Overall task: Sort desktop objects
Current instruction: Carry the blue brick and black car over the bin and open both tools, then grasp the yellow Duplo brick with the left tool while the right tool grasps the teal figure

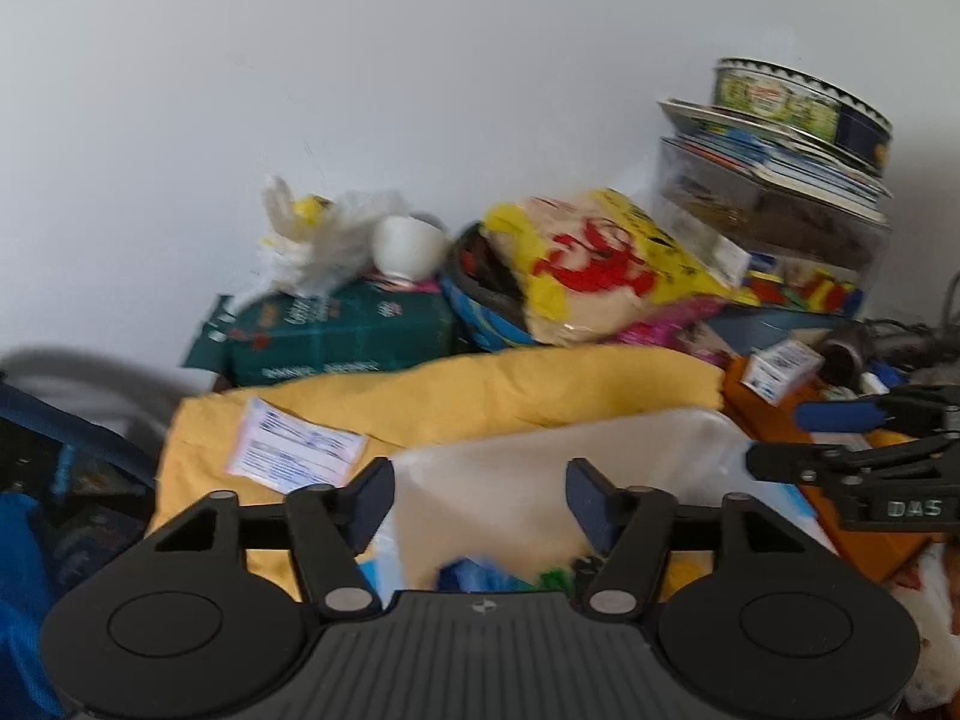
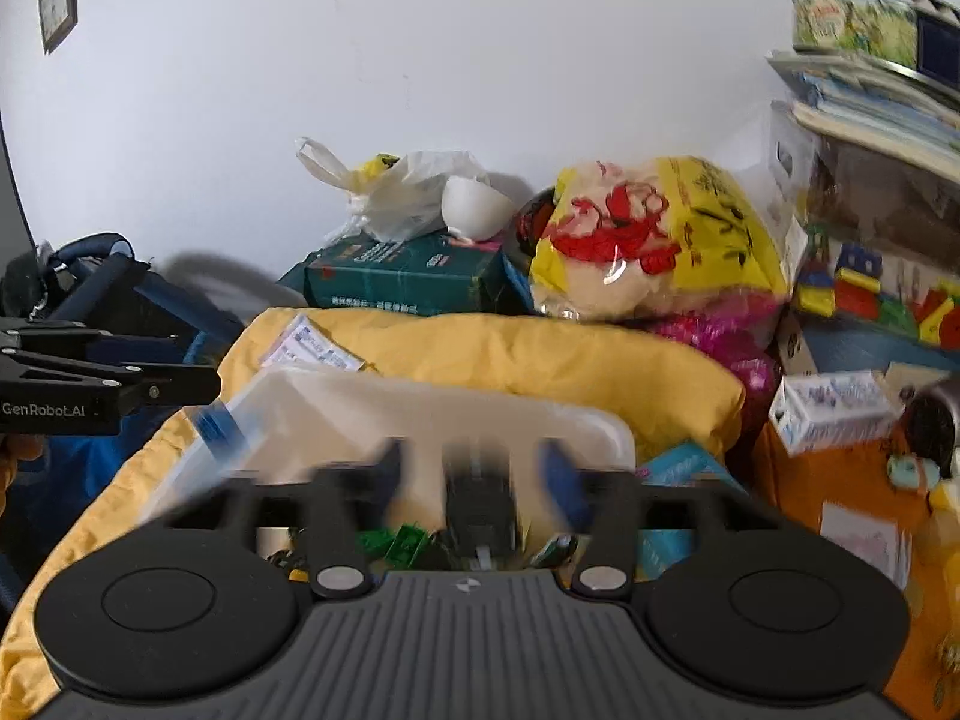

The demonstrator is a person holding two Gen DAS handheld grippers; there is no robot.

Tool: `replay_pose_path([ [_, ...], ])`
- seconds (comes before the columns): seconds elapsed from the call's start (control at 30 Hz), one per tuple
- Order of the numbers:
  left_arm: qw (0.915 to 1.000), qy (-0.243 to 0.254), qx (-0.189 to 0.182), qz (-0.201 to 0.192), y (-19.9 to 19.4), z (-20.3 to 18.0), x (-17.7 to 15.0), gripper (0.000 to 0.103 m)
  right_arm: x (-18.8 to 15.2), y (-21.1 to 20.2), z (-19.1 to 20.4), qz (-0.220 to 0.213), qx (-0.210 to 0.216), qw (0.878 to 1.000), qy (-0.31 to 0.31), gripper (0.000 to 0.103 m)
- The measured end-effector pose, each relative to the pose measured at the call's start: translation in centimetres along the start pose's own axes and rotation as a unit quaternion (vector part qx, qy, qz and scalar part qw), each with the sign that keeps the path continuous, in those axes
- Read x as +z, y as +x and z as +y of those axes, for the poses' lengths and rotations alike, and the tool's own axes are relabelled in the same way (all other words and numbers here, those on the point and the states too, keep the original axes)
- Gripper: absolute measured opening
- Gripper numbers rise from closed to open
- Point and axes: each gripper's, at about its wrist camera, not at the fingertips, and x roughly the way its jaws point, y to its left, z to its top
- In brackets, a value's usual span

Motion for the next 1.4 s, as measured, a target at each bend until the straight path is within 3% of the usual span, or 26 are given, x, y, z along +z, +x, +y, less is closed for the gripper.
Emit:
replay_pose_path([
  [0.23,0.9999,0.01,-0.005,0.005,-1.5,0.6,-3.2,0.067,-1.7,-1.7,0.9,-0.015,0.013,1.0,-0.014,0.067],
  [0.4,0.9991,0.018,-0.024,0.03,-3.5,-0.2,-9.2,0.067,-6.8,-3.8,3.0,-0.012,0.042,0.999,-0.022,0.063],
  [0.6,0.9924,0.016,-0.05,0.111,-3.1,-1.9,-17.3,0.066,-15.5,-2.9,6.2,0.067,0.06,0.994,-0.055,0.061],
  [0.7,0.9891,0.014,-0.054,0.136,-2.1,-2.7,-19.5,0.065,-17.2,-2.3,6.7,0.089,0.056,0.993,-0.05,0.06],
  [0.77,0.9876,0.013,-0.058,0.145,-1.4,-3.2,-20.3,0.064,-17.7,-2.2,6.6,0.099,0.059,0.993,-0.039,0.06],
  [1.03,0.9861,0.029,-0.057,0.154,0.1,-3.6,-21.5,0.039,-18.0,-1.7,7.3,0.107,0.068,0.99,-0.069,0.06],
  [1.23,0.9871,0.041,-0.052,0.146,-0.3,-3.5,-21.8,0.039,-18.4,-0.4,8.7,0.118,0.081,0.985,-0.096,0.06],
  [1.4,0.9887,0.022,-0.045,0.141,-1.7,-2.4,-21.4,0.039,-18.5,1.6,9.7,0.126,0.087,0.982,-0.107,0.06],
])
